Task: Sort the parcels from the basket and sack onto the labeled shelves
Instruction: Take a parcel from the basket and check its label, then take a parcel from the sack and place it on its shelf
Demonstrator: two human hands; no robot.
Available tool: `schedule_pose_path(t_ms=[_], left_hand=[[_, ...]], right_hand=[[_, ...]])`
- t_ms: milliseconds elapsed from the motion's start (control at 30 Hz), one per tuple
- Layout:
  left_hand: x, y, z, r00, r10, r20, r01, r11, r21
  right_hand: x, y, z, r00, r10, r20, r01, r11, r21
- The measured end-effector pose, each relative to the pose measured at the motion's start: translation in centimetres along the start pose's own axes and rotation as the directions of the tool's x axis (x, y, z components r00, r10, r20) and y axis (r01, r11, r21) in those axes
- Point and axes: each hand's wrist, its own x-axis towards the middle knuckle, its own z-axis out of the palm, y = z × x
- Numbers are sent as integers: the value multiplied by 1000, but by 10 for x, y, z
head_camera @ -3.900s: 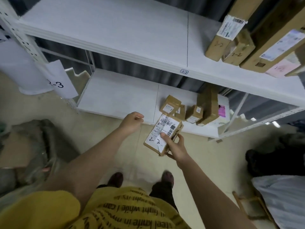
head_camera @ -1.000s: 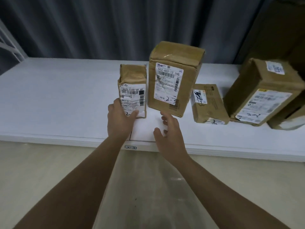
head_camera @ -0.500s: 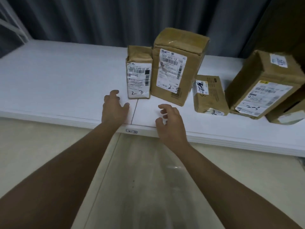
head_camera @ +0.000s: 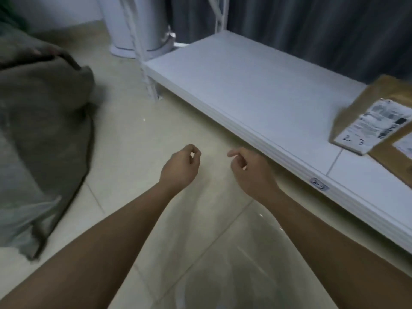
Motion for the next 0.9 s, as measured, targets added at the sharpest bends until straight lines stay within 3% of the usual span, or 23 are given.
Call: schedule_pose_path(t_ms=[200, 333, 600, 900], left_hand=[[-25, -79, -101, 944, -319, -82, 324, 944, 54], [-47, -82, -180, 899, -416, -138, 426, 904, 50], [-122, -38, -336, 788, -601, -134, 607, 795, 5], [-199, 31, -530, 695, -709, -117, 713, 701, -15]], right_hand=[[18, -74, 85, 958, -23, 287, 23, 1000, 3], [9, -148, 105, 899, -31, 438, 23, 999, 24], [-12, -299, 79, 775, -34, 632, 23, 999, 26], [-19, -502, 30, 710, 16, 704, -38, 999, 15]])
